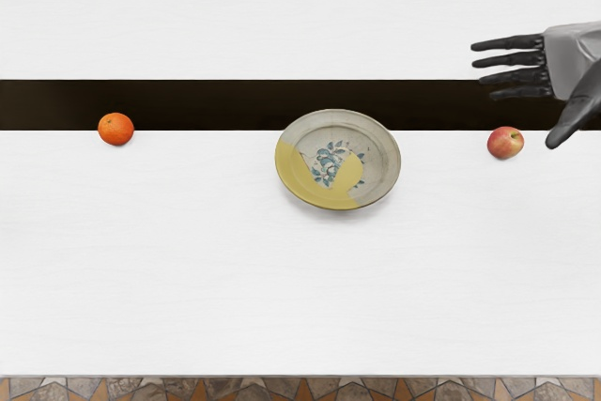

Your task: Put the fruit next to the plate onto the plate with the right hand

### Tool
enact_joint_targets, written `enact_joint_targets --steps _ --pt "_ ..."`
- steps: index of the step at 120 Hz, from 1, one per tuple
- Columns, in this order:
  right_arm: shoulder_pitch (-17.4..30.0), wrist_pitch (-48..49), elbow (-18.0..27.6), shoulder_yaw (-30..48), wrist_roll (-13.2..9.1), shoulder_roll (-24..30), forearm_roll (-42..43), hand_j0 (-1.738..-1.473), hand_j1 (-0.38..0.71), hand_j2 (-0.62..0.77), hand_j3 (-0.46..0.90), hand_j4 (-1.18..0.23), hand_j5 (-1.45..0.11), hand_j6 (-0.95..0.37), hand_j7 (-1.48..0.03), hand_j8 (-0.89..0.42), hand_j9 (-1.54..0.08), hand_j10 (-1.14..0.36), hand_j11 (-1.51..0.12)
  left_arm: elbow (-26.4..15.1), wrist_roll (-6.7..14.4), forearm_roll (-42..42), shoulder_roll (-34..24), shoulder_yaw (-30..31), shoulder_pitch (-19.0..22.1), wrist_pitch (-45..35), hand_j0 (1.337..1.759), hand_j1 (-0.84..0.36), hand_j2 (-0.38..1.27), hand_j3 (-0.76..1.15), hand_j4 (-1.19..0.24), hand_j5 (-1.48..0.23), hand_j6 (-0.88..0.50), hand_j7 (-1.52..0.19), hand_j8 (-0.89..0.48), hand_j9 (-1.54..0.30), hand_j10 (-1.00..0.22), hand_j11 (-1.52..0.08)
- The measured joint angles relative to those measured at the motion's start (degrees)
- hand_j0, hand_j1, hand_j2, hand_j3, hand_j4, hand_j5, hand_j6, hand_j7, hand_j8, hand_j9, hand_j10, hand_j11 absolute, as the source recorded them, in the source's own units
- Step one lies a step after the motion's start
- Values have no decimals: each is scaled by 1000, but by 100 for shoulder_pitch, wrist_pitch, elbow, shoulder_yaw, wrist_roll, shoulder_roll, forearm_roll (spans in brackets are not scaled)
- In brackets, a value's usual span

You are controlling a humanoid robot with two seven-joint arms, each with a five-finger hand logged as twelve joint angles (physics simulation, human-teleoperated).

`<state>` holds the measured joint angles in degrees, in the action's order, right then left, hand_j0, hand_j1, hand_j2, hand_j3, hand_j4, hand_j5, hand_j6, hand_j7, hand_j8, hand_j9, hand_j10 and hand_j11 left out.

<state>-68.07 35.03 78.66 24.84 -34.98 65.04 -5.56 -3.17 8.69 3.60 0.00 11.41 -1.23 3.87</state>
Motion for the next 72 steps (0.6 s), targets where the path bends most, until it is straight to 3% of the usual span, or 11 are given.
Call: enact_joint_targets --steps 10,20,30,39,49,54,62,72 --pt "-34 1 -40 -46 -1 -28 12 -1658 -348 -1 0 -1 -1 -1 -1 -2 -1 -2 -1 0 1 0 0 0 0 0 1658 337 2 0 -11 -13 -11 -13 -11 -13 -11 -13" --pt "0 1 -239 -194 -1 -400 60 -1658 -349 -1 0 -1 -1 -1 -1 -1 -1 -1 -1 0 0 0 0 -1 0 0 1658 337 2 0 -11 -13 -11 -13 -11 -13 -11 -13" --pt "-284 -779 -344 -571 -1 -843 725 -1658 -349 -1 0 -1 -1 -1 -1 -1 0 -1 0 0 0 0 0 -2 0 0 1658 337 2 0 -11 -13 -11 -13 -11 -13 -11 -13" --pt "-1454 -1739 -366 -2065 -1 -1251 1177 -1658 -349 -1 0 -1 0 -1 0 -1 0 -1 0 0 1 0 0 -1 0 0 1658 337 2 0 -11 -13 -11 -13 -11 -13 -11 -13" --pt "-2918 -2665 -286 -4038 -2 -1851 1056 -1658 -349 0 0 -1 0 -2 0 -1 0 -1 0 0 1 0 0 0 0 0 1658 337 2 0 -11 -13 -11 -13 -11 -13 -11 -13" --pt "-3406 -3156 -270 -4768 -2 -2070 987 -1658 -349 0 0 -1 0 -2 0 -1 0 -1 0 0 1 0 0 0 0 0 1658 337 2 0 -11 -13 -11 -13 -11 -13 -11 -13" --pt "-3609 -3671 -435 -5479 -2 -2257 969 -1658 -349 0 0 -2 0 -2 0 -2 0 -1 0 0 2 0 0 1 0 0 1658 337 2 0 -11 -13 -11 -13 -11 -13 -11 -13" --pt "-3176 -4072 -959 -5841 -2 -2352 1148 -1658 -349 0 0 -2 0 -2 0 -2 0 -1 0 0 2 0 0 1 0 0 1658 337 2 0 -11 -13 -11 -13 -11 -13 -11 -13"
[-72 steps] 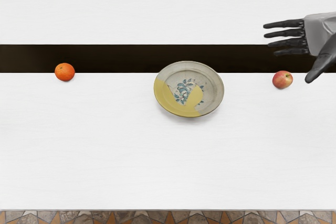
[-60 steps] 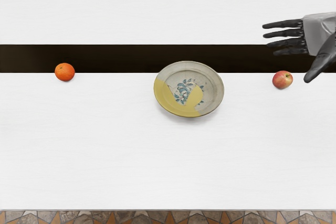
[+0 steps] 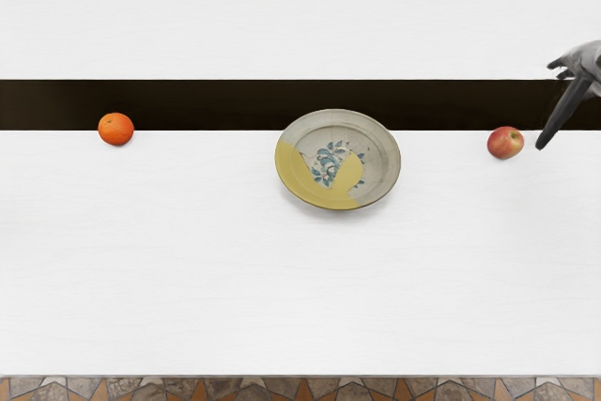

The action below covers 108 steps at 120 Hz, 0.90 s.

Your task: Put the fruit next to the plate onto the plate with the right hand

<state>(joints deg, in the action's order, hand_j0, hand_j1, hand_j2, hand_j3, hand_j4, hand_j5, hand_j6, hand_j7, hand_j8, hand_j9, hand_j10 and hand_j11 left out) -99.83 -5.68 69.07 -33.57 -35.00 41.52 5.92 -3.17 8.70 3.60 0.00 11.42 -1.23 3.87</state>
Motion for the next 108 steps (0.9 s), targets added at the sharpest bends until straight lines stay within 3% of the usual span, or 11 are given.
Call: enact_joint_targets --steps 15,24,51,71,108 --pt "821 -299 -620 224 0 -167 259 -1658 -274 -12 0 -65 -82 -65 -82 -65 -82 -64 -82 0 -1 0 0 0 0 0 1658 337 2 0 -11 -13 -11 -13 -11 -13 -11 -13" --pt "1186 -452 -1072 397 0 -540 363 -1658 -228 -20 0 -103 -132 -104 -131 -103 -132 -103 -132 0 -1 0 0 -1 0 0 1658 337 2 0 -11 -13 -11 -13 -11 -13 -11 -13" --pt "1789 -523 -2241 646 0 -1770 452 -1658 -123 -37 0 -191 -246 -193 -246 -192 -246 -191 -246 0 0 0 0 -1 0 0 1658 337 2 0 -11 -13 -11 -13 -11 -13 -11 -13" --pt "1949 -522 -2537 670 0 -2041 475 -1658 -87 -42 0 -221 -285 -223 -285 -222 -285 -221 -285 1 0 0 0 0 0 0 1658 337 2 0 -11 -13 -11 -13 -11 -13 -11 -13" --pt "2106 -720 -2638 676 0 -2126 662 -1658 -42 -50 0 -259 -334 -260 -334 -260 -334 -259 -334 0 0 0 0 -1 0 0 1658 337 2 0 -11 -13 -11 -13 -11 -13 -11 -13"
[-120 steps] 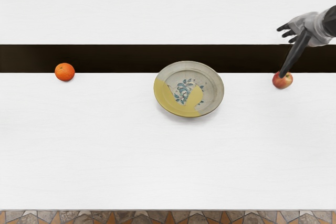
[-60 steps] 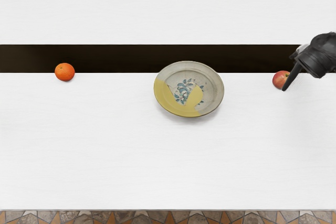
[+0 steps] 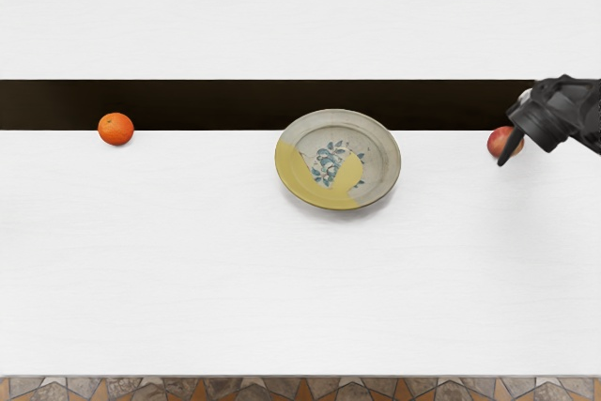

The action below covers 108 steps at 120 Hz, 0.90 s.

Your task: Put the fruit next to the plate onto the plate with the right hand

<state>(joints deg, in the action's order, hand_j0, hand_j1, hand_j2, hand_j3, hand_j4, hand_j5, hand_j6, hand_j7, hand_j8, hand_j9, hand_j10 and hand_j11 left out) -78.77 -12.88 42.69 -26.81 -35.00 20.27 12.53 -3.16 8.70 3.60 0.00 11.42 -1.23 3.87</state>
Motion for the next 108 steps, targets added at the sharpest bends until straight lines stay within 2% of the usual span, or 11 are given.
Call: enact_joint_targets --steps 42,47,56,68,76,85,100,108 --pt "126 -297 -111 -6 0 -206 21 -1658 -30 -52 0 -269 -347 -270 -347 -269 -347 -269 -347 0 0 0 0 0 0 0 1658 337 2 0 -11 -13 -11 -13 -11 -13 -11 -13" --pt "136 -305 -119 -6 0 -215 19 -1658 20 -60 0 -311 -402 -312 -401 -311 -401 -310 -401 0 0 0 0 0 0 0 1658 337 2 0 -11 -13 -11 -13 -11 -13 -11 -13" --pt "173 -310 -143 11 -1 -219 -26 -1657 206 -66 0 -477 -623 -476 -620 -478 -623 -478 -622 0 0 0 0 -1 0 0 1658 337 2 0 -11 -13 -11 -13 -11 -13 -11 -13" --pt "218 -312 -199 197 -5 -197 -58 -1653 262 121 0 -628 -827 -434 -819 -424 -831 -626 -830 0 0 0 0 0 0 0 1658 337 2 0 -11 -13 -11 -13 -11 -13 -11 -13" --pt "300 -281 -209 822 -4 -20 -81 -1653 278 188 1 -689 -925 -390 -907 -387 -928 -678 -930 0 0 0 0 0 0 0 1658 337 2 0 -11 -13 -11 -13 -11 -13 -11 -13" --pt "428 80 -207 1794 -2 388 -148 -1650 247 152 1 -728 -1003 -378 -977 -375 -1012 -688 -1016 0 0 0 0 0 0 0 1658 337 2 0 -11 -13 -11 -13 -11 -13 -11 -13" --pt "1120 2124 -230 4325 -3 1122 -499 -1647 221 118 0 -717 -1079 -370 -1049 -359 -1094 -685 -1097 0 -1 0 0 0 0 0 1658 337 2 0 -11 -13 -11 -13 -11 -13 -11 -13" --pt "1427 3190 -225 5177 -4 1194 -876 -1646 210 122 -1 -718 -1103 -379 -1073 -357 -1120 -688 -1117 0 -1 0 0 -1 0 0 1658 337 2 0 -11 -13 -11 -13 -11 -13 -11 -13"
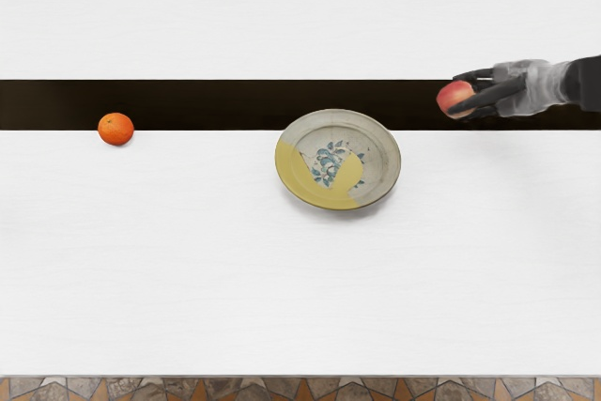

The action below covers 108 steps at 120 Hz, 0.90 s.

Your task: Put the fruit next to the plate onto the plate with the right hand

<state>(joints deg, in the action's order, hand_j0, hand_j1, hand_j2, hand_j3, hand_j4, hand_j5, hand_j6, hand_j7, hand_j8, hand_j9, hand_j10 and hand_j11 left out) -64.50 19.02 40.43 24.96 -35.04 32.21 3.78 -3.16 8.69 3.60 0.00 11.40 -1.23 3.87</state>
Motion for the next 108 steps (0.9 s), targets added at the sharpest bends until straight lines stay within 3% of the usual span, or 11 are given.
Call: enact_joint_targets --steps 12,19,31,42,43,48,50,56,72,94,108 --pt "160 744 -121 574 0 -463 -183 -1646 233 195 0 -707 -1136 -366 -1097 -345 -1151 -684 -1142 0 0 0 0 0 0 0 1658 337 2 0 -11 -13 -11 -13 -11 -13 -11 -13" --pt "191 934 -301 724 0 -878 -94 -1645 240 195 0 -690 -1154 -350 -1106 -333 -1165 -675 -1154 0 0 0 0 0 0 0 1658 337 2 0 -11 -13 -11 -13 -11 -13 -11 -13" --pt "245 1068 -460 820 1 -1428 -19 -1647 274 316 1 -676 -1172 -336 -1117 -320 -1181 -675 -1169 1 1 0 0 0 0 0 1658 337 2 0 -11 -13 -11 -13 -11 -13 -11 -13" --pt "289 1114 -515 792 3 -1704 3 -1649 292 398 1 -675 -1188 -324 -1123 -320 -1196 -683 -1192 0 1 0 0 -3 0 0 1658 337 2 0 -11 -13 -11 -13 -11 -13 -11 -13" --pt "293 1116 -518 786 3 -1719 4 -1649 304 469 0 -670 -1188 -329 -1124 -317 -1196 -681 -1193 0 1 0 0 -2 0 0 1658 337 2 0 -11 -13 -11 -13 -11 -13 -11 -13" --pt "307 1134 -528 759 4 -1779 8 -1650 347 563 1 -642 -1192 -316 -1126 -308 -1202 -677 -1197 0 1 0 0 -2 0 0 1658 337 2 0 -11 -13 -11 -13 -11 -13 -11 -13" --pt "312 1138 -530 749 4 -1797 9 -1650 326 499 2 -646 -1196 -301 -1126 -293 -1206 -675 -1202 0 1 0 0 -2 0 0 1658 337 2 0 -11 -13 -11 -13 -11 -13 -11 -13" --pt "323 1109 -540 727 4 -1834 19 -1652 287 398 0 -598 -1065 -316 -1006 -303 -1073 -627 -1072 0 1 0 0 -1 0 0 1658 337 2 0 -11 -13 -11 -13 -11 -13 -11 -13" --pt "208 920 -549 465 4 -1837 39 -1655 -1 204 0 -322 -573 -176 -541 -168 -577 -278 -575 0 1 0 0 0 0 0 1658 337 2 0 -11 -13 -11 -13 -11 -13 -11 -13" --pt "-121 822 -195 375 4 -1413 -1 -1657 -207 83 0 -131 -234 -71 -220 -68 -235 -113 -234 -9 0 0 0 -1 0 0 1658 337 2 0 -11 -13 -11 -13 -11 -13 -11 -13" --pt "181 1207 804 378 4 330 -426 -1657 -269 46 0 -74 -132 -41 -124 -39 -133 -64 -132 1 1 0 0 -2 94 -2 1658 337 2 0 -11 -14 -12 -14 -12 -14 -11 -14"
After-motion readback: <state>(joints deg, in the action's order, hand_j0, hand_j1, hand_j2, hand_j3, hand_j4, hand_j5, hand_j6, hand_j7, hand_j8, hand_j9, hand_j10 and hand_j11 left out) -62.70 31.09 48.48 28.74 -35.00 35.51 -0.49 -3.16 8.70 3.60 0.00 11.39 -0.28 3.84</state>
